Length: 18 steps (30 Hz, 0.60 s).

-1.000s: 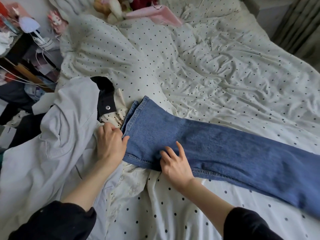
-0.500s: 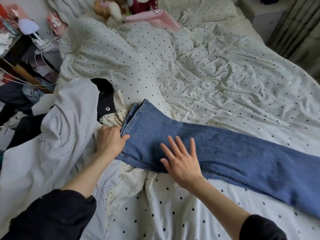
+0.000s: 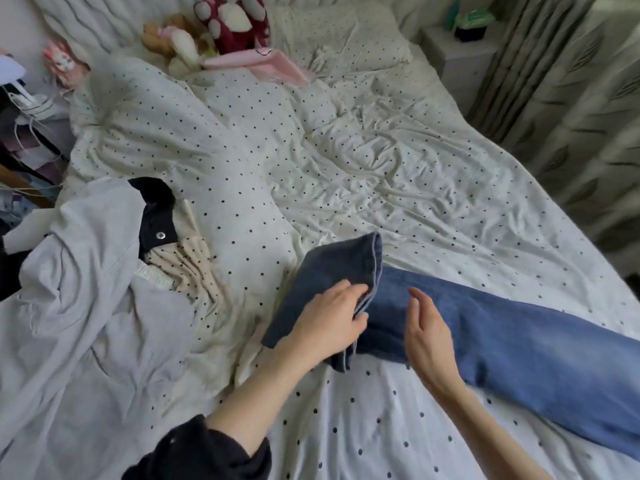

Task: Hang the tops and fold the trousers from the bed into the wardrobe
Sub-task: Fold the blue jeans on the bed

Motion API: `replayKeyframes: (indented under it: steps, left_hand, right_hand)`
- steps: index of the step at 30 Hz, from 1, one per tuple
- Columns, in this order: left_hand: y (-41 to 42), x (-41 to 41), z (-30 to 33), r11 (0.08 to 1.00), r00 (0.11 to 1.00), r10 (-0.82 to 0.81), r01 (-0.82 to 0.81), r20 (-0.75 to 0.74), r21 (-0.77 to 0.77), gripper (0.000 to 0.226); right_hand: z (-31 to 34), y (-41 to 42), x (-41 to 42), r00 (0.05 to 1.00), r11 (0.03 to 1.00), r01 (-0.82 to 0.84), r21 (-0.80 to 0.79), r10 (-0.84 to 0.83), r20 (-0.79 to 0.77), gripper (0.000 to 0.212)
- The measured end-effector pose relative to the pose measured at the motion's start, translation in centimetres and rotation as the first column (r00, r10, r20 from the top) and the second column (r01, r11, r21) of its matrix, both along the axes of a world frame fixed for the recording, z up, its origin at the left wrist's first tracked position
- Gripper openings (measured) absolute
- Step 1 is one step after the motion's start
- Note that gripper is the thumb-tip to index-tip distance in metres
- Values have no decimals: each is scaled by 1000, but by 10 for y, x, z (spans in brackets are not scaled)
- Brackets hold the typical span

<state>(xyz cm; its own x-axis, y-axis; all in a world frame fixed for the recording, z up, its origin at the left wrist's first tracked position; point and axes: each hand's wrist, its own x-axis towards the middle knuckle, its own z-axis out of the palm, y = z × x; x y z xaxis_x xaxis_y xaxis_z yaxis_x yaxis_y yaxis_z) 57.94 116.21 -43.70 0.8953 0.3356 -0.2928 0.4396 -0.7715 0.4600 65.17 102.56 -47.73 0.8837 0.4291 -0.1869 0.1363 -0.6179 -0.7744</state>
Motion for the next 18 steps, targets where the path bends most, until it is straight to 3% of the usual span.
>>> replayKeyframes:
  steps: [2, 4, 7, 10, 13, 15, 18]
  left_hand:
    - [-19, 5, -20, 983, 987, -115, 96, -115, -154, 41]
    - [-14, 2, -33, 978, 1000, -19, 16, -13, -208, 33]
    - [17, -11, -49, 980, 963, 196, -198, 186, -6, 35]
    - [52, -32, -66, 945, 952, 307, -306, 9, 116, 46]
    - [72, -45, -80, 873, 887, 445, -461, -126, -160, 41]
    - [77, -45, -73, 744, 823, 544, -562, -161, -361, 25]
    - [80, -37, -47, 572, 753, 622, -624, -215, -533, 13]
  right_hand:
    - [-3, -10, 15, 999, 1000, 21, -22, -21, 28, 41]
    - [-10, -13, 15, 988, 992, -52, -112, 68, 142, 41]
    - [-19, -2, 5, 892, 951, -205, -231, 278, 355, 46]
    - [-35, 20, -13, 755, 861, -386, -331, 501, 422, 47]
    - [-56, 28, -19, 670, 759, -468, -453, 639, 378, 49]
    - [-65, 26, -14, 679, 716, -501, -486, 674, 293, 52]
    - [-59, 23, -4, 702, 698, -552, -456, 684, 197, 67]
